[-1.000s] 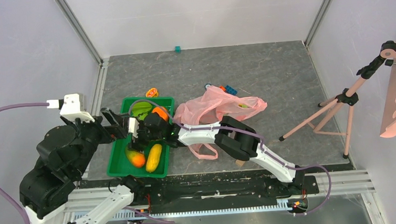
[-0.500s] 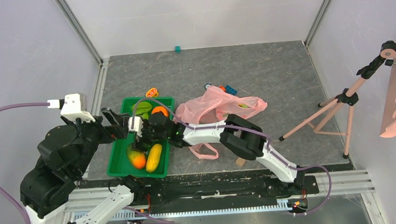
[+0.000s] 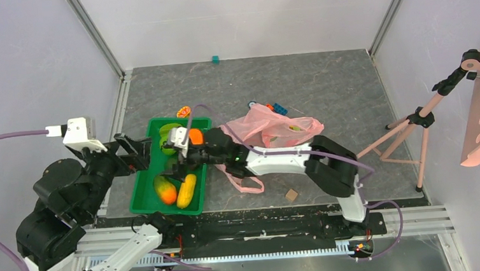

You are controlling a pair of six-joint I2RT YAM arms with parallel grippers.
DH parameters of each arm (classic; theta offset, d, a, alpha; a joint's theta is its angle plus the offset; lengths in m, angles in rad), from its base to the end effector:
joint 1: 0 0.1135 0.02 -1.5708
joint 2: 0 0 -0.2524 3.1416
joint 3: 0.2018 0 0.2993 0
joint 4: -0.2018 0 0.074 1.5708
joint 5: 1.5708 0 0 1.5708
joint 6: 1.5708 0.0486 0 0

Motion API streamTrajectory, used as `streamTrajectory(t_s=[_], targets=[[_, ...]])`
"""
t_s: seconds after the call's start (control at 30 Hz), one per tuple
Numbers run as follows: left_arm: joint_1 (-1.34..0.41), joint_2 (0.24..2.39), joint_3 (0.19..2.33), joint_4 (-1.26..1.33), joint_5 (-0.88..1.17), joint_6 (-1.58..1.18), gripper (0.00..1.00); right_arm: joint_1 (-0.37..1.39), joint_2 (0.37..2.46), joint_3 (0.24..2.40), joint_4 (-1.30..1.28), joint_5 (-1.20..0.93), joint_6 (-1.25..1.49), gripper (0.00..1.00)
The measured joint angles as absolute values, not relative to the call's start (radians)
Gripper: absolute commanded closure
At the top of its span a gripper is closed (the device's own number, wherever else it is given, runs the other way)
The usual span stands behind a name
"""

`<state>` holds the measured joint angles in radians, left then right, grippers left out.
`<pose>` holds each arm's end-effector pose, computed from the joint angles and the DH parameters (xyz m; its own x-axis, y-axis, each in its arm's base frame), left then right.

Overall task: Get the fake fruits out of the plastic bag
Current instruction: Place the fake fruit in the bin, then adjust the plastic bag at the center of the board.

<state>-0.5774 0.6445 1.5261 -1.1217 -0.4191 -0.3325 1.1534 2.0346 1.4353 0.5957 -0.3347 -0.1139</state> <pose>0.0723 -0.0235 0.5014 -0.2430 -0.1975 -0.9497 0.0932 0.9698 -0.2256 0.1998 0.4899 0.2229 0.1118 -0.0127 -0.9936 -0.9903 0.0817 -0.1125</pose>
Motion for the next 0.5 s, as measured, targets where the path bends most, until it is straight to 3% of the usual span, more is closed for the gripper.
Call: streamTrajectory(t_s=[0.23,0.5], targets=[[-0.577,0.646,1.534,-1.09,-0.4,-0.343,0.0,1.134,1.689,1.091,0.641,-0.173,-0.059,0.18],[-0.577,0.727,1.328,-0.957,-0.325,-0.419,0.01,1.121,1.222,0.773,0.484,0.115,-0.051,0.3]])
